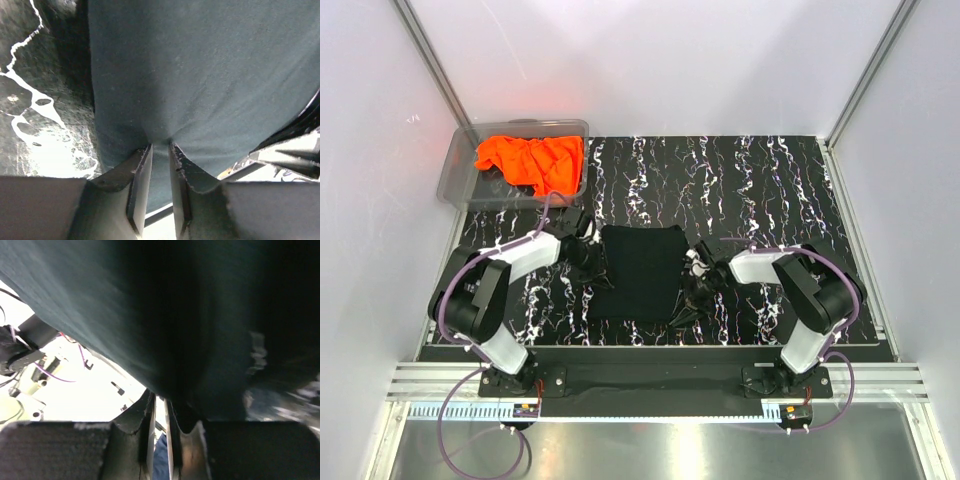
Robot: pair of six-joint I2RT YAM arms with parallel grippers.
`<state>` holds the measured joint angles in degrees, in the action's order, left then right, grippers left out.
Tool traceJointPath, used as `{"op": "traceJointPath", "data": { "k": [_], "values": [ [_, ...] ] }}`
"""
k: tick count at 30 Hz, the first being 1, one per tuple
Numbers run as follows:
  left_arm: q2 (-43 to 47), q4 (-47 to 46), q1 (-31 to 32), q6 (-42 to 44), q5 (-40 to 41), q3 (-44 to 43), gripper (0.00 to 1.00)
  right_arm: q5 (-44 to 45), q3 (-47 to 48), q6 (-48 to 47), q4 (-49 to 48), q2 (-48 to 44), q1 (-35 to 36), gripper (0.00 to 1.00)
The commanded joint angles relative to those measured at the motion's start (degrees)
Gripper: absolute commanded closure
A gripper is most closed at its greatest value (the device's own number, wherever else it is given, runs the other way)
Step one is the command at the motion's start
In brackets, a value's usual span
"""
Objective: Fold and stack the t-shirts
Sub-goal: Fold the tshirt
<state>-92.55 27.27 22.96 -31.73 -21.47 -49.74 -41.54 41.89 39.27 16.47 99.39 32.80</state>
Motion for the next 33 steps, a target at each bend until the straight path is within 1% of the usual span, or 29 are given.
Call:
{"op": "traceJointPath", "data": {
  "k": [1, 3, 4, 6, 8, 9, 12, 13, 17, 20, 22, 23, 25, 28, 29, 33],
  "values": [
    [0.4, -0.4, -1.3, 4.5, 2.1, -2.6, 0.73, 1.8, -2.9, -2.6, 0.7, -0.5, -3.3, 0.81],
    [4.5, -0.4, -1.3, 4.4, 1.4, -3.7, 0.70, 1.3, -3.7, -3.2, 0.7, -0.8, -4.1, 0.81],
    [5.4, 0.1, -1.3, 4.6, 1.9, -5.2, 0.68, 1.1, -3.9, -3.5, 0.6, -0.8, -4.4, 0.81],
    [5.4, 0.5, -1.9, 4.9, 1.4, -7.7, 0.67, 0.5, -4.3, -3.8, 0.7, -0.4, -5.2, 0.81],
    [3.3, 0.5, -2.3, 5.7, 0.6, -9.6, 0.67, 0.4, -4.4, -3.8, 0.7, -0.4, -5.4, 0.81],
    [0.2, 0.7, -2.6, 6.0, 0.3, -10.6, 0.68, 0.1, -4.4, -3.9, 0.6, -0.5, -5.5, 0.81],
    [-4.1, 0.4, -3.5, 6.0, 0.1, -13.9, 0.69, -0.4, -4.1, -3.9, 0.7, -0.3, -5.9, 0.82],
    [-7.3, -0.2, -4.0, 6.1, 0.5, -15.3, 0.69, -0.6, -4.1, -3.8, 0.7, -0.2, -6.1, 0.82],
    [-14.7, -0.6, -5.8, 8.3, 2.2, -20.0, 0.71, -1.1, -4.2, -3.8, 0.7, 0.3, -7.0, 0.82],
    [-20.4, 1.1, -7.4, 11.1, 5.7, -24.8, 0.72, -1.3, -4.7, -3.8, 0.7, 0.4, -8.4, 0.82],
    [-20.9, 3.0, -8.5, 11.8, 5.1, -27.8, 0.74, -2.1, -5.1, -4.0, 0.7, 0.6, -9.2, 0.82],
    [-19.1, 3.1, -8.5, 11.9, 5.0, -28.1, 0.73, -2.5, -5.2, -4.0, 0.8, 0.5, -9.4, 0.82],
    [-16.7, 3.0, -8.5, 11.8, 4.5, -28.2, 0.69, -2.6, -5.2, -4.1, 0.8, 0.5, -9.9, 0.82],
    [-15.2, 3.0, -8.5, 11.9, 4.2, -28.5, 0.66, -3.0, -4.8, -4.3, 0.8, 1.3, -10.4, 0.82],
    [-15.7, 3.0, -8.5, 12.6, 4.3, -28.7, 0.66, -3.0, -4.7, -4.3, 0.8, 1.5, -10.6, 0.82],
    [-22.8, 3.3, -9.3, 14.0, 4.2, -31.5, 0.68, -3.2, -3.7, -4.2, 1.4, 1.7, -11.3, 0.82]
  ]
}}
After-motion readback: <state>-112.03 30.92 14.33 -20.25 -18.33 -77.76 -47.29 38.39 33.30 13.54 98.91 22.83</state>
